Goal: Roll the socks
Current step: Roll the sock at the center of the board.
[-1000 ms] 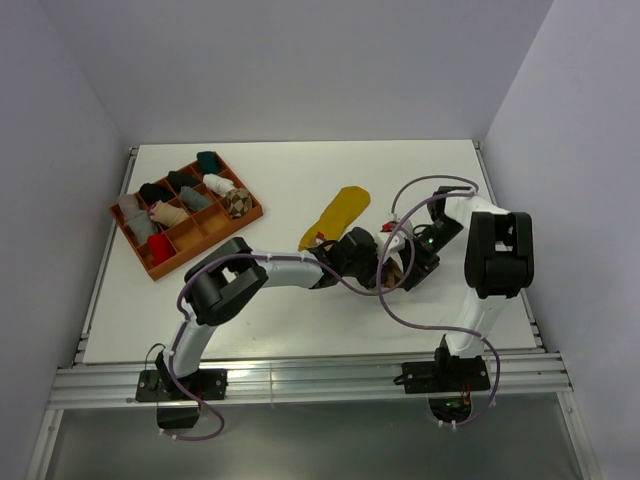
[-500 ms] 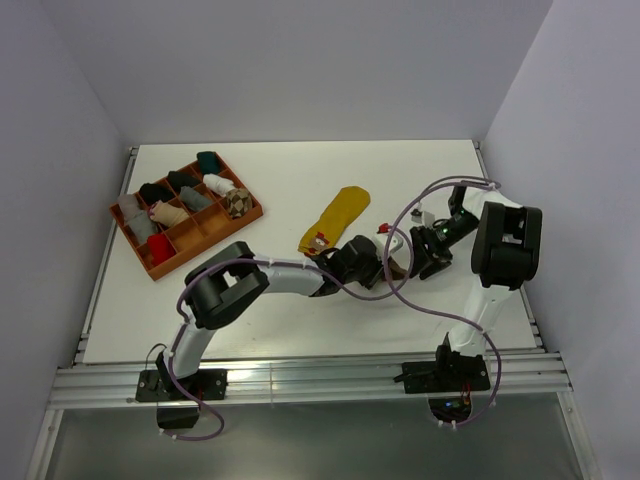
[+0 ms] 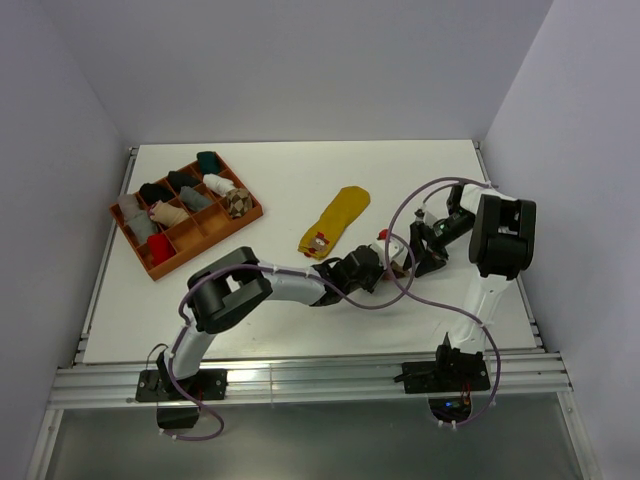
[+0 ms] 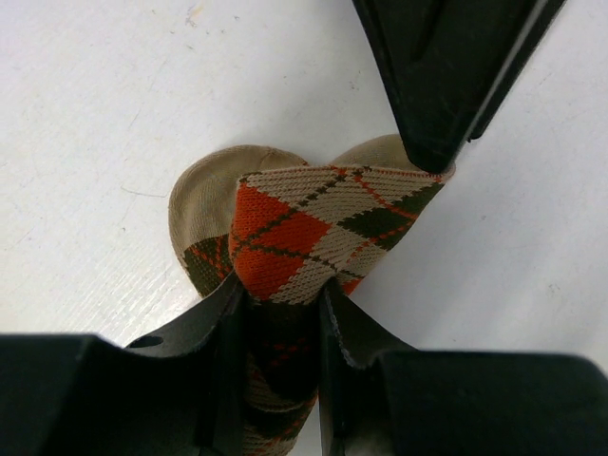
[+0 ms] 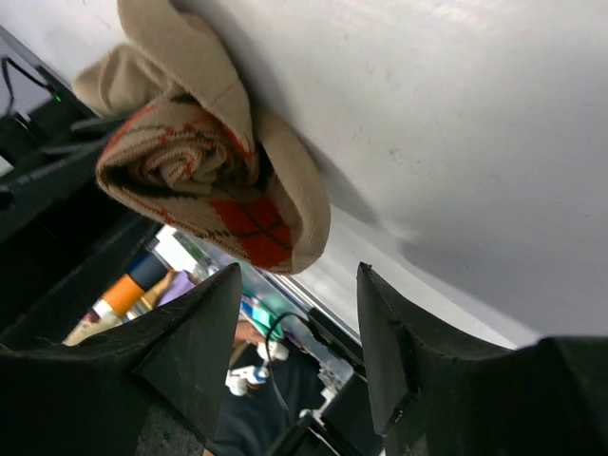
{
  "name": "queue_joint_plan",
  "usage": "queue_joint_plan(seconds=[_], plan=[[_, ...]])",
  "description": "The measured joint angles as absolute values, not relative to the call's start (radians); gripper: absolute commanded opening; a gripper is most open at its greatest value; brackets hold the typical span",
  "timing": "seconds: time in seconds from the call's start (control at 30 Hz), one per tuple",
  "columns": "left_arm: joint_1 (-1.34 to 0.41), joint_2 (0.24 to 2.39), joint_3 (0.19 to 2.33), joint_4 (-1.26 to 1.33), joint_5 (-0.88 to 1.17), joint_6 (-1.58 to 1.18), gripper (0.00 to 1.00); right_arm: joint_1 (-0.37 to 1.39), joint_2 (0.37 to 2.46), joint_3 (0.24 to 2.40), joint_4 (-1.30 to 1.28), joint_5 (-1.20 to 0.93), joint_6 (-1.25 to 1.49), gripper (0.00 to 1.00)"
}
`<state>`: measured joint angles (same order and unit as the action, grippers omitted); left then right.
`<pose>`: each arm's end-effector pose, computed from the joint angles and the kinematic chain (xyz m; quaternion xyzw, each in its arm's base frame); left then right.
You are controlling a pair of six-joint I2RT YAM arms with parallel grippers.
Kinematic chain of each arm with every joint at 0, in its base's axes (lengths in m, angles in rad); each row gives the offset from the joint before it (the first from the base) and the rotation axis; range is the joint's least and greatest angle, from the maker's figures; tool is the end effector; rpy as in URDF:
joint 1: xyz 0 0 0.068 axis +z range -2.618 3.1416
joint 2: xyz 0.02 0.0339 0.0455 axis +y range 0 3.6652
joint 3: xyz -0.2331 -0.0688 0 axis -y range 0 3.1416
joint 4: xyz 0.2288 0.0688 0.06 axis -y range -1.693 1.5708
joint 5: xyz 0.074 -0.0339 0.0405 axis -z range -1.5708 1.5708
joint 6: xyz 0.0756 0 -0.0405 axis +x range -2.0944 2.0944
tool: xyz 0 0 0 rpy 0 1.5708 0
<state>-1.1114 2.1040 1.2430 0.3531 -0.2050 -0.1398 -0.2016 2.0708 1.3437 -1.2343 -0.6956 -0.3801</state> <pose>0.2188 -0.4077 0.1078 0.3545 0.7825 -0.2237 0.4603 0.2961 -0.0111 0.0887 0.0163 -0.9245 -0.3726 0.0789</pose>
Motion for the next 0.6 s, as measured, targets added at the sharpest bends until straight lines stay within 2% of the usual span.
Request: queue_joint_plan(seconds=[0.6], plan=[[-1.160,2.103,1.198,0.433,-0.352,-0.132,0.00,-0.205,2.091,1.362,-1.180,-0.701,-0.233,0.54]])
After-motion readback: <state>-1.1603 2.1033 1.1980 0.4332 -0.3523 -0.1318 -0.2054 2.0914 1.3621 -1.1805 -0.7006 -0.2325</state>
